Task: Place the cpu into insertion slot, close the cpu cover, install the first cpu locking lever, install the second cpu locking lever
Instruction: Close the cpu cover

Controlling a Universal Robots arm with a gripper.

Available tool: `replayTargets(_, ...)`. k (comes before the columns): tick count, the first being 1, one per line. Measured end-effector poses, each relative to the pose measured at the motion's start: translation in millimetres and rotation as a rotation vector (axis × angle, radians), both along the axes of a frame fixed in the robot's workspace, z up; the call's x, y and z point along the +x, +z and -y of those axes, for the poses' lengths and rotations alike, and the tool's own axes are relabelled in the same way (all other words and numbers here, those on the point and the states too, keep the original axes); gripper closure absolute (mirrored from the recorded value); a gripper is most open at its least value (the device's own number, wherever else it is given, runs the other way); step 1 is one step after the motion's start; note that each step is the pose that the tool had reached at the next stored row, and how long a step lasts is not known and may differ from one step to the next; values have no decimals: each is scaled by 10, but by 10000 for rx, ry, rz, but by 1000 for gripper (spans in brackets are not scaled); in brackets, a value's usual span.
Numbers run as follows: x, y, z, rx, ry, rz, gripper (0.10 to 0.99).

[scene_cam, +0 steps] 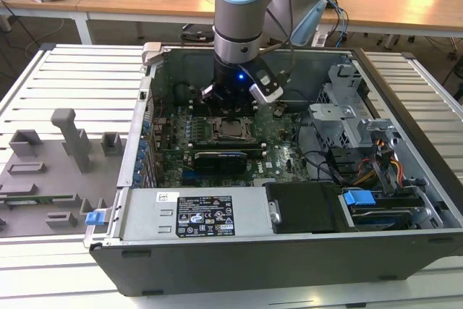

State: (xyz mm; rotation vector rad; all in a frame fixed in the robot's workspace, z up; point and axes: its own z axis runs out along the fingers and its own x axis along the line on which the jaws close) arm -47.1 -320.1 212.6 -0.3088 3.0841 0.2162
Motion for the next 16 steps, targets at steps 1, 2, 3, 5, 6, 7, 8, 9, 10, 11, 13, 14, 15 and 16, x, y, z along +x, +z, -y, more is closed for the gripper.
replayTargets(1,-58,0,0,0,1,1,980)
replayTargets(2,-78,-1,0,0,0,1,980)
replayTargets(3,-97,-1,-1,-3,0,1,980)
replayTargets(5,-136,-1,0,-12,1,1,980)
replayTargets(6,-151,-1,0,-18,2,1,980)
replayTargets(7,-163,-1,0,-30,1,1,980)
replayTargets(8,-174,-1,3,-51,2,1,980)
replayTargets(9,-179,0,5,-76,6,0,980)
replayTargets(10,-182,0,10,-106,13,1,980)
replayTargets(11,-184,0,15,-127,18,0,980)
replayTargets(13,-189,-1,44,-168,30,0,980)
replayTargets(14,-191,-1,55,-177,33,0,980)
replayTargets(15,-192,-1,68,-189,42,1,980)
replayTargets(16,-193,-2,76,-200,52,1,980)
